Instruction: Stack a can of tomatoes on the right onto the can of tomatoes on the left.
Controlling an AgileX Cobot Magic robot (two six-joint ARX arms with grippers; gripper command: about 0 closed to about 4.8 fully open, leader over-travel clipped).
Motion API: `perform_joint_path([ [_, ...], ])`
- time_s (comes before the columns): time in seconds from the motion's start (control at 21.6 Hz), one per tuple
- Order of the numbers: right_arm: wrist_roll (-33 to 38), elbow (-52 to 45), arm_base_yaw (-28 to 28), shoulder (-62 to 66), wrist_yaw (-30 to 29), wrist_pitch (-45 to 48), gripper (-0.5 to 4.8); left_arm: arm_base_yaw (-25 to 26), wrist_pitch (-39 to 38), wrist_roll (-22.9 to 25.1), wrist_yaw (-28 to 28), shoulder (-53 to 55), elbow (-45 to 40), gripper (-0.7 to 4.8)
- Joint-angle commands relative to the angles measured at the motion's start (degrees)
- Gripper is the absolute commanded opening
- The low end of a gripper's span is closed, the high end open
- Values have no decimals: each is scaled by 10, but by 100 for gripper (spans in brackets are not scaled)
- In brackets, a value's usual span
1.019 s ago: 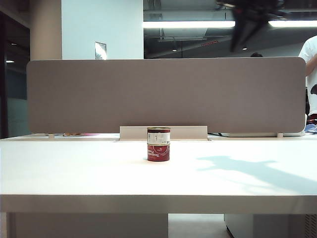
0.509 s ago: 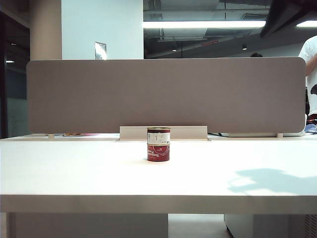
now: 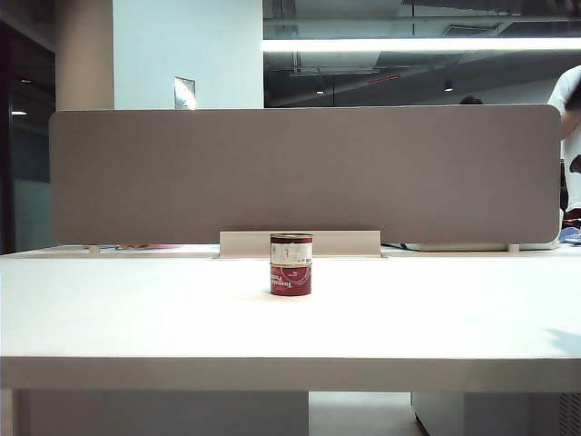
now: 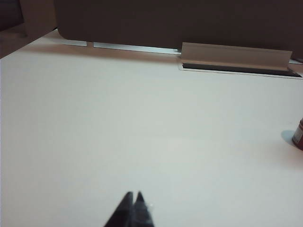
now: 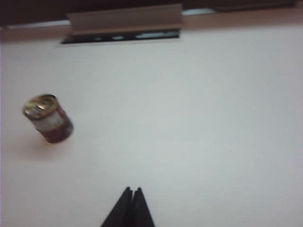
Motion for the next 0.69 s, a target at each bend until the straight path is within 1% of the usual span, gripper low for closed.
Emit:
perform_joint_path([
  [0.05,2,-50,-1,-23,14,39,-1,0,7,2,2,1,2,-6],
  [0.14,6,-97,-6,-57,13,78,-1,0,7,2,2,1,2,-6],
  [0.19,17,-114,-22,-71,7,85,-1,0,7,2,2,1,2,-6],
  [0.23,23,-129,-49,-88,-23,85,-1,0,7,2,2,1,2,-6],
  [0.32,25,-145,-82,-110,-54,83,-1,1,7,2,2,1,2,-6],
  [0.37,30,-161,-113,-139,-68,83,-1,1,7,2,2,1,2,-6],
  [0.46,30,-184,-146,-194,-69,80,-1,1,7,2,2,1,2,-6],
  [0.56,30,-204,-158,-243,-81,79,-1,1,7,2,2,1,2,-6],
  [0.69,30,-216,-158,-299,-81,58,-1,1,7,2,2,1,2,-6],
])
